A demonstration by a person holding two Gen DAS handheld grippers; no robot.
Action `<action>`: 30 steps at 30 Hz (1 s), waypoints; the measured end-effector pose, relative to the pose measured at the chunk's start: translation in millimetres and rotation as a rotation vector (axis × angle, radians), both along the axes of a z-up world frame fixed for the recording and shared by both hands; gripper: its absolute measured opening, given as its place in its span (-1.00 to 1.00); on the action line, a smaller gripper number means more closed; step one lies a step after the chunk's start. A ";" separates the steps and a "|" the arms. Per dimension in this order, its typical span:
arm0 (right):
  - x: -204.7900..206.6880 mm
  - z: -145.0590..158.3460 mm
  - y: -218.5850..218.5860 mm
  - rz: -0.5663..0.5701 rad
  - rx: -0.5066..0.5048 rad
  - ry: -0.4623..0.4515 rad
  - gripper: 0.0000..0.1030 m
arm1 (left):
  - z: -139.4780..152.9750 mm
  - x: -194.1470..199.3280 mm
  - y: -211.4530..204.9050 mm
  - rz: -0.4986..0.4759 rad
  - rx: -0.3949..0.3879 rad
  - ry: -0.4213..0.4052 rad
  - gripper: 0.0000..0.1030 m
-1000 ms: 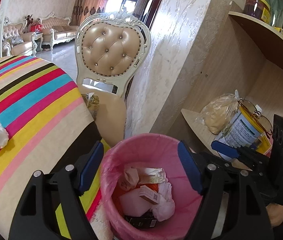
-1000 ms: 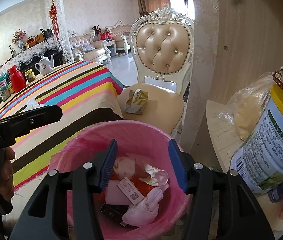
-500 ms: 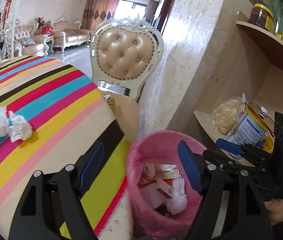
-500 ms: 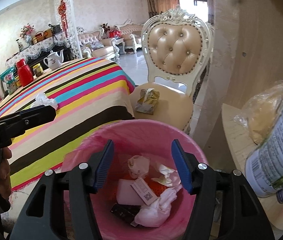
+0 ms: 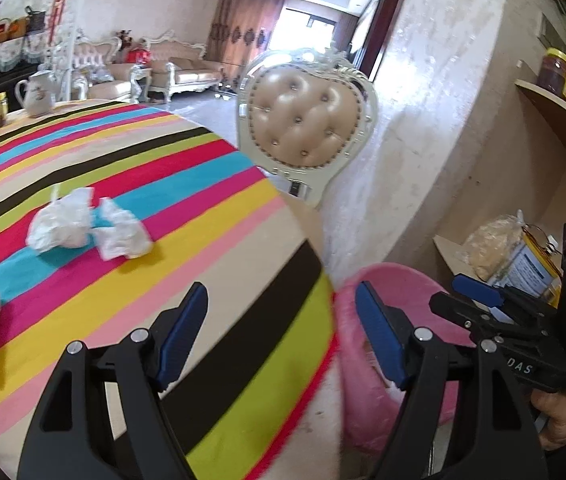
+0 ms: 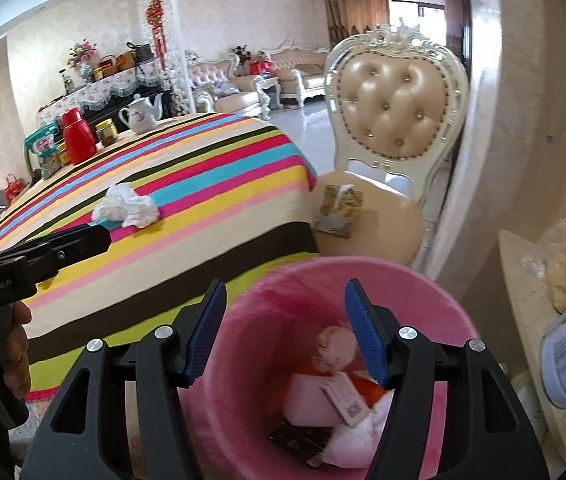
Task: Collect trash
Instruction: 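Move both tools back over the striped tablecloth toward the white tissues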
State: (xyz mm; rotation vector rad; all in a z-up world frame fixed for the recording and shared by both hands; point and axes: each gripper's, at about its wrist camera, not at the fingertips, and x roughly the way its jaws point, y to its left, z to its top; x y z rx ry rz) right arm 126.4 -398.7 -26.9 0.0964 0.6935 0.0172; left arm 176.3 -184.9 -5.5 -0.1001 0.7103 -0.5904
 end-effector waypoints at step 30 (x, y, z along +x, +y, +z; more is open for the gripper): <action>77.3 2.1 120.5 0.252 0.025 -0.001 0.44 | -28.9 22.0 187.1 0.383 0.128 0.059 0.41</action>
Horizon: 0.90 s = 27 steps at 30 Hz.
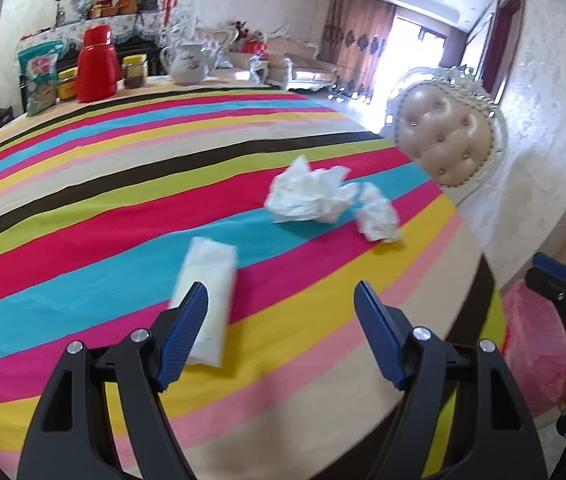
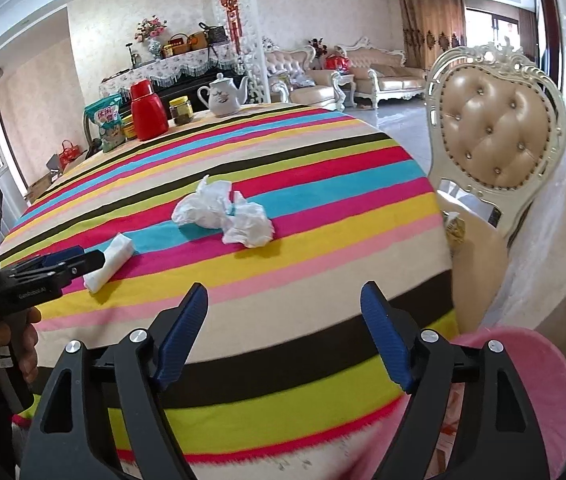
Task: Collect trash
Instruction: 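Move both tools back over the striped tablecloth toward the white tissues, then close the left gripper on the folded white tissue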
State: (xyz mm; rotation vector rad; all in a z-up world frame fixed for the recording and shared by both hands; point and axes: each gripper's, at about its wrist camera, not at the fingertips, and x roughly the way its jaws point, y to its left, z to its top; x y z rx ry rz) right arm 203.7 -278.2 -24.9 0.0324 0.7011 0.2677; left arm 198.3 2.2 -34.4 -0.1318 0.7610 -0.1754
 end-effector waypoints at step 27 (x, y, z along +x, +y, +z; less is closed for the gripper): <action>111.5 -56.2 89.5 0.074 -0.021 0.148 0.62 | -49.4 43.6 22.3 0.023 0.108 0.160 -0.24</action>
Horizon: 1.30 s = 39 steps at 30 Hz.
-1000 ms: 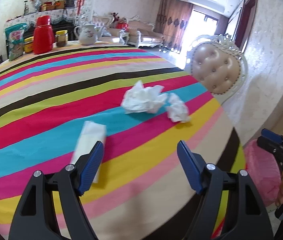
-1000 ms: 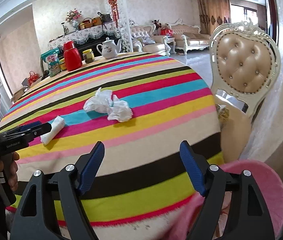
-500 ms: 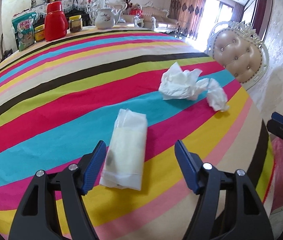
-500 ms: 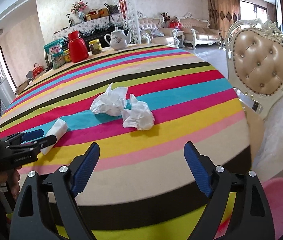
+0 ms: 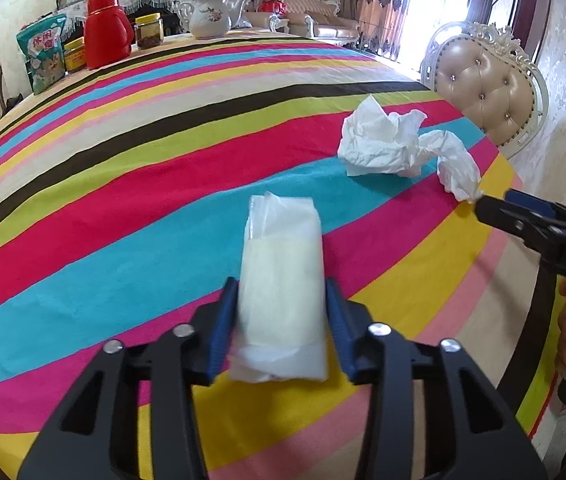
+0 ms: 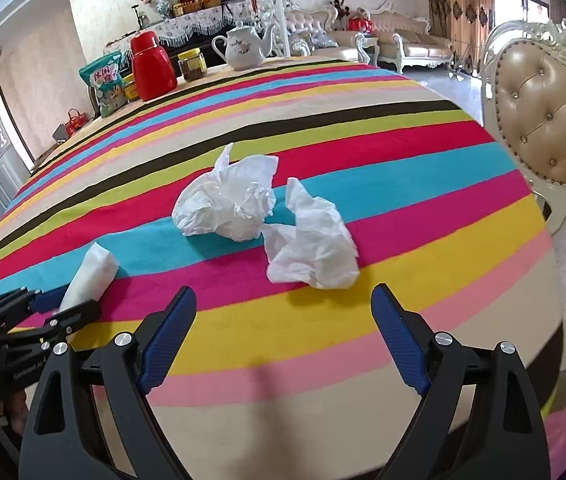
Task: Collect trash
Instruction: 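Close the left gripper on the folded white tissue, then grasp the crumpled white tissues with the right gripper while the left gripper holds its tissue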
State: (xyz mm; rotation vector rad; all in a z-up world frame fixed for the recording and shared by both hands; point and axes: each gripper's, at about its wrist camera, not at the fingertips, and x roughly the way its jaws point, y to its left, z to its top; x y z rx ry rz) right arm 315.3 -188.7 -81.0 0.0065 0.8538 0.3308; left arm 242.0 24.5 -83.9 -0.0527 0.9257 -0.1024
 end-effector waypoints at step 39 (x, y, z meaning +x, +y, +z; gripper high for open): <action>71.7 -18.9 61.2 -0.001 -0.032 0.068 -0.22 | 10.4 -11.9 9.7 -0.012 -0.116 -0.030 -0.30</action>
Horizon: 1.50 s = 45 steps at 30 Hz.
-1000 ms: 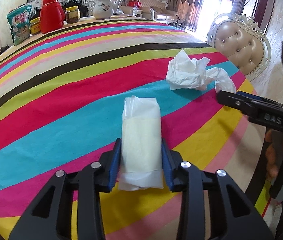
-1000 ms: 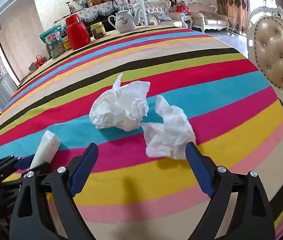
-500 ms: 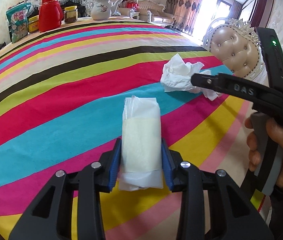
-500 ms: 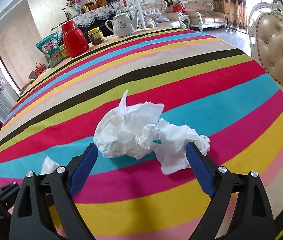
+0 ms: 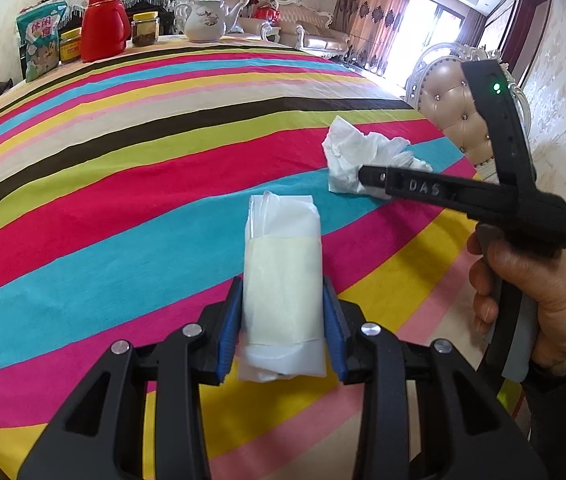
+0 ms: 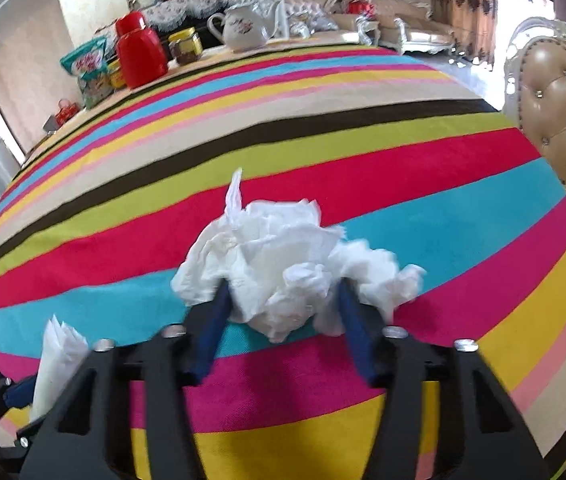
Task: Collect trash
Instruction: 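Grasp the crumpled white tissues with the right gripper while the left gripper holds its tissue, then lift and carry both tissues over the pink bin with both grippers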
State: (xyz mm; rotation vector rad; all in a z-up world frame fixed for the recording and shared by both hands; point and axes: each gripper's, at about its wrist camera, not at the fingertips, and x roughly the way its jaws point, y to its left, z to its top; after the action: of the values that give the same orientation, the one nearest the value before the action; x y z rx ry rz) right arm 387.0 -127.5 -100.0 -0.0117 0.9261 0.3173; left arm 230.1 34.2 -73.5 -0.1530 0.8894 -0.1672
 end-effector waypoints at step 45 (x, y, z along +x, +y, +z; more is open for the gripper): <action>-96.4 52.2 -85.0 -0.037 0.032 -0.131 -0.50 | 16.0 -8.6 -10.4 -0.028 -0.009 -0.058 -0.30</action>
State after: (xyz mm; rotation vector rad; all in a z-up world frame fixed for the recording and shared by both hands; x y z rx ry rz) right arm 290.5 -212.5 -47.8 0.0134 0.7900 0.2939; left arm 221.4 23.8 -57.4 -0.1439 0.8329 -0.2007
